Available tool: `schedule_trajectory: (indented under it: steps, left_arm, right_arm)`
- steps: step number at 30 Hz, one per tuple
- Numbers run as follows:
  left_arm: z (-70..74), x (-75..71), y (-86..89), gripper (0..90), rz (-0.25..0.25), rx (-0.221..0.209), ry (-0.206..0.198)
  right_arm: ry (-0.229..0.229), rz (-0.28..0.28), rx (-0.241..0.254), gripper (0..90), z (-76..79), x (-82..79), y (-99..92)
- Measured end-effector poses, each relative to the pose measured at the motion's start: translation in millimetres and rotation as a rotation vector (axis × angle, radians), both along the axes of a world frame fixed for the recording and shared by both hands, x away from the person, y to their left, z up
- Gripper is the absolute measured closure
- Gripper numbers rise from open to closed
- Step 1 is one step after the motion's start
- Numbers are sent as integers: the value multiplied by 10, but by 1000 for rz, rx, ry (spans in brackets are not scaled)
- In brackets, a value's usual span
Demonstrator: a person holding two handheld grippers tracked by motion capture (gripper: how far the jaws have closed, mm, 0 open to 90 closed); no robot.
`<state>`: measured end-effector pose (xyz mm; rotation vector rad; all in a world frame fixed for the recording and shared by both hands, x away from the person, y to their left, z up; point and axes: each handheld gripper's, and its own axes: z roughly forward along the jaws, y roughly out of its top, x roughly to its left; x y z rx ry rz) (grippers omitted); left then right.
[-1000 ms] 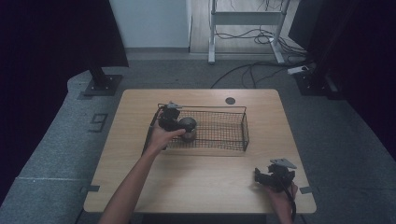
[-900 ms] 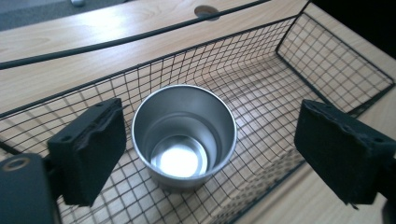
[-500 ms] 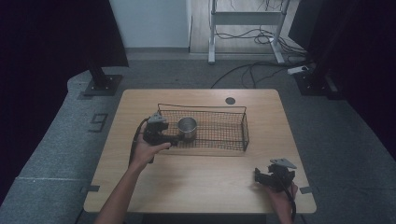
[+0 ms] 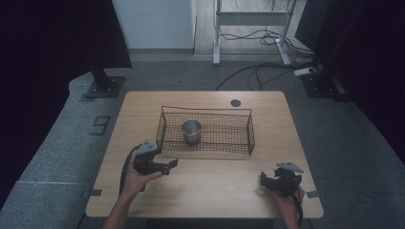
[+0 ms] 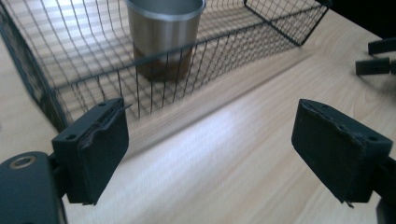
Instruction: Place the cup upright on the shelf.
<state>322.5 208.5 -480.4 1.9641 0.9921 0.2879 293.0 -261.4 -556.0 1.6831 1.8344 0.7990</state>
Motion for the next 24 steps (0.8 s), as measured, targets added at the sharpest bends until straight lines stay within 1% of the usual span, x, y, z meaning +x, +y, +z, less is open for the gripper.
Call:
schedule_trajectory:
  steps: [1,3,7,8,10,11,12,17,22,24]
  left_arm:
    - [-25,-16,15,116,-3,-1,6]
    - [-103,-49,47,116,0,11,16]
    - [-216,-98,81,122,1,10,32]
    - [-250,-112,80,127,0,16,32]
    - [-289,-132,70,129,-4,60,26]
    - [-300,-141,70,130,-4,71,23]
    - [-322,-157,78,132,-6,74,20]
    - [-419,-173,106,135,3,90,34]
    - [-421,-169,138,136,22,61,41]
    - [-431,-167,134,136,27,63,47]
  right_arm:
    - [0,0,0,44,0,0,0]
    - [0,0,0,44,0,0,1]
    - [0,-1,0,44,0,-1,1]
    - [0,-1,-1,44,0,-1,1]
    - [-2,-1,-2,45,-1,0,-1]
    - [-1,-3,0,45,0,-1,0]
    - [-1,-3,0,45,0,-1,0]
    - [-2,-10,-2,45,-1,5,4]
    - [-3,-10,-1,46,-1,6,5]
    - [-3,-8,-1,47,-1,8,5]
